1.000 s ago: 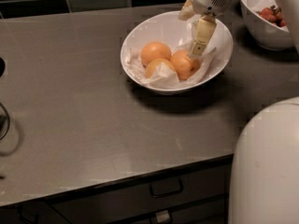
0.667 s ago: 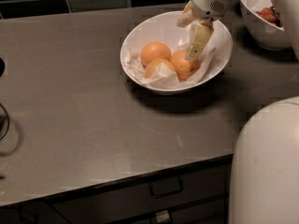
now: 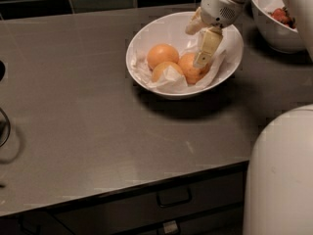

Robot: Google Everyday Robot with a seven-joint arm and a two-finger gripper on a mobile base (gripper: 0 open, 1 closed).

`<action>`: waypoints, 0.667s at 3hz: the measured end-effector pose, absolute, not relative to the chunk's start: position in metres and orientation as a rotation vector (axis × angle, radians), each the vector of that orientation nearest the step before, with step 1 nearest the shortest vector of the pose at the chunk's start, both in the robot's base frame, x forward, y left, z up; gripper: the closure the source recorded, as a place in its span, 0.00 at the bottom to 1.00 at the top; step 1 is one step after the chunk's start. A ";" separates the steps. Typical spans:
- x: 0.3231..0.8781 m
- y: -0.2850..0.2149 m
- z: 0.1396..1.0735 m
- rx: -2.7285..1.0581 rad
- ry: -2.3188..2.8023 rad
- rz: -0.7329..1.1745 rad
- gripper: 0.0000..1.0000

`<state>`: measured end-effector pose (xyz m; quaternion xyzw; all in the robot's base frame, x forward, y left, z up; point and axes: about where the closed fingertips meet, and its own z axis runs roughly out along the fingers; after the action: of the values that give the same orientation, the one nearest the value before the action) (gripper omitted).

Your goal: Pick orange from white bowl

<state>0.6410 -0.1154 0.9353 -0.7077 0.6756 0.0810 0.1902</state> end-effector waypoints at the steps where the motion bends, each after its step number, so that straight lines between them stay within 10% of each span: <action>1: 0.638 -0.116 0.930 -1.983 1.909 0.251 0.25; 2: 0.635 -0.116 0.925 -1.986 1.916 0.276 0.26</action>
Offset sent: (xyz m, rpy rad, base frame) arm -0.0296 -0.0110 -0.0142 -0.0099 0.1199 0.0196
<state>0.6354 -0.1159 0.9249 -0.7040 0.6791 0.0979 0.1832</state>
